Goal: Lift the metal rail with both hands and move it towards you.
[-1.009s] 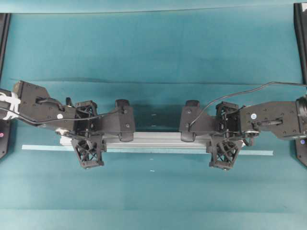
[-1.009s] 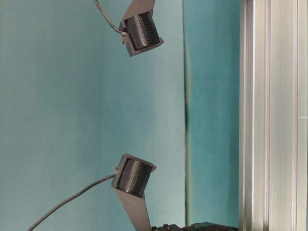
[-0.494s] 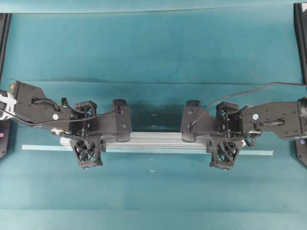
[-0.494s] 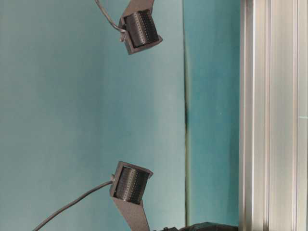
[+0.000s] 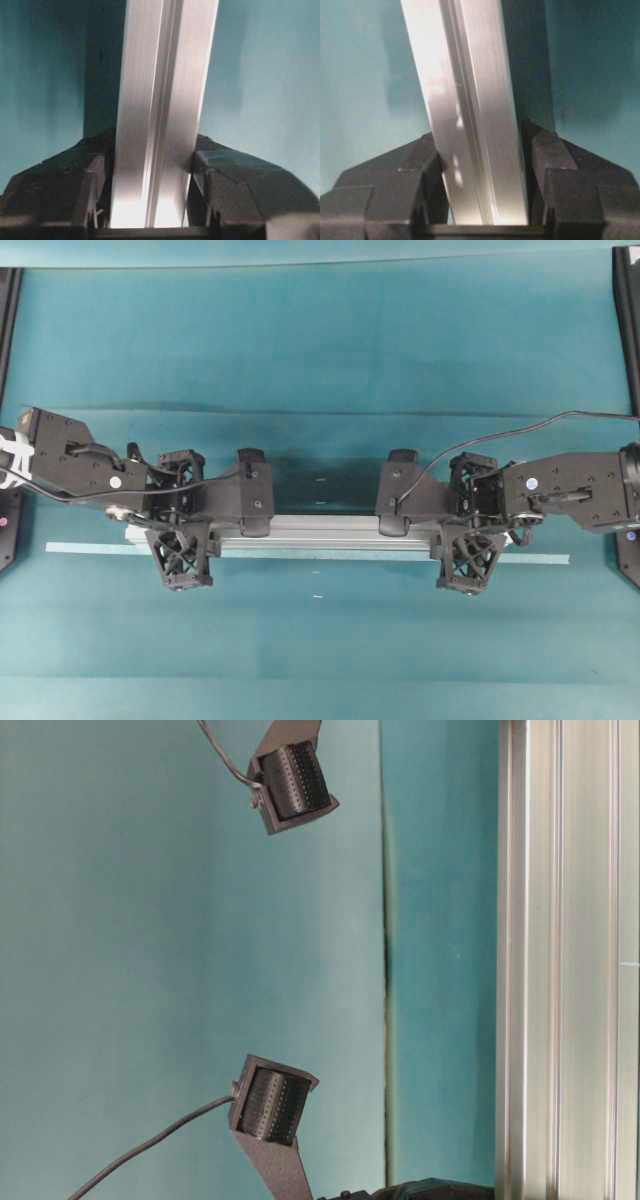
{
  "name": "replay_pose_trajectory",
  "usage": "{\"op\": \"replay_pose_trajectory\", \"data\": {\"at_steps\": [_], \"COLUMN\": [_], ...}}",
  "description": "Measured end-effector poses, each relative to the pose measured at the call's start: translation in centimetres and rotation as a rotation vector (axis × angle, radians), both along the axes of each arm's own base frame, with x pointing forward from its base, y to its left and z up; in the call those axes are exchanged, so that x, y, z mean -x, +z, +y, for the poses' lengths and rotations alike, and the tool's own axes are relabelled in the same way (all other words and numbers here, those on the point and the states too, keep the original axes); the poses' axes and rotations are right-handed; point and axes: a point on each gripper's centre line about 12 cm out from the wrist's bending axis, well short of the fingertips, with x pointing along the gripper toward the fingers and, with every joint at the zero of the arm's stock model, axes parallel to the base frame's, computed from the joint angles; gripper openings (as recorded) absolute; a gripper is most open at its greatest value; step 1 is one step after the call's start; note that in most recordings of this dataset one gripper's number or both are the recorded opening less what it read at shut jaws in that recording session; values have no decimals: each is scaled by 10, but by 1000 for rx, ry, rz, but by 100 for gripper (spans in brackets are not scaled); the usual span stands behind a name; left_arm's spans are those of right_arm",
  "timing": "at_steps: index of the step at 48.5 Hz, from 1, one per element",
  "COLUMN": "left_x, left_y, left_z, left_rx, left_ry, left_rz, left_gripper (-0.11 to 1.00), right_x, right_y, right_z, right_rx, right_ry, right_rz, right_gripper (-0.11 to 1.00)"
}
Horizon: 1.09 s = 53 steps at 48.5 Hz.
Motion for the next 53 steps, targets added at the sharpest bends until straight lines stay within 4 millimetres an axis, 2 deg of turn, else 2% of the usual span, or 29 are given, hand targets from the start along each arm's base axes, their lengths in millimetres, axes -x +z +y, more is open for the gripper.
{"op": "replay_pose_trajectory", "data": {"at_steps": [8,13,15,19,23,27,53], "left_x": [-1,-2,-2,-3,-2,-3,-4], "left_y": [0,-1,-1,0,-1,0,0], "left_z": [0,1,1,1,1,1,-8], "left_rx": [1,6,7,8,7,8,30], "left_ry": [0,13,16,17,12,12,45], "left_rz": [-12,-22,-25,-29,-28,-31,-34], "left_gripper": [34,61,71,82,82,82,83], "right_x": [0,-1,-1,-2,-4,-4,-3], "right_y": [0,0,0,-5,-6,-6,-5], "right_z": [0,0,-1,-5,-7,-3,0], "right_rx": [0,-2,-3,-17,-22,-16,-3], "right_ry": [-3,-6,-11,-63,-80,-51,-4], "right_rz": [0,-1,-5,0,-4,-12,-11], "right_gripper": [40,41,47,71,89,99,100]}}
